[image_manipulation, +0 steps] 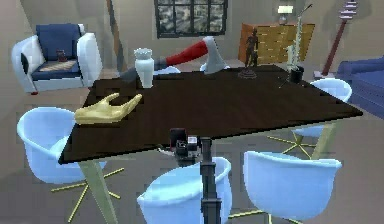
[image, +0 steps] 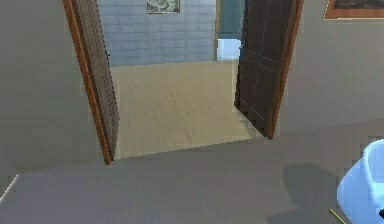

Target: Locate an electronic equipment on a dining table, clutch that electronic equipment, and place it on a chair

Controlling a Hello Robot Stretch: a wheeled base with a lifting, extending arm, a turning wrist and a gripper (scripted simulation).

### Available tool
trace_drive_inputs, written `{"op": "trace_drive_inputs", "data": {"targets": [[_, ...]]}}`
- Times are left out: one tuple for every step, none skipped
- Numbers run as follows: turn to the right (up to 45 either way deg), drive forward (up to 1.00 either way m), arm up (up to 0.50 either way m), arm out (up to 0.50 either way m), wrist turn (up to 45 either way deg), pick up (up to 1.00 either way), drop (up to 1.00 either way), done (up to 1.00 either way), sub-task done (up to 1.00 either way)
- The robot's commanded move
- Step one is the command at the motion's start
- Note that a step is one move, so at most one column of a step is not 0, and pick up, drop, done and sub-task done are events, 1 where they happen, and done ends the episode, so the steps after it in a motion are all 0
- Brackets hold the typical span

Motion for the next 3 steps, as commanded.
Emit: {"op": "trace_drive_inputs", "data": {"targets": [[0.0, 0.0, 0.0, 0.0, 0.0, 1.0, 0.0, 0.0, 0.0], [0.0, 0.0, 0.1, 0.0, 0.0, 0.0, 0.0, 0.0, 0.0], [0.0, 0.0, 0.22, 0.0, 0.0, 0.0, 0.0, 0.0, 0.0]]}}
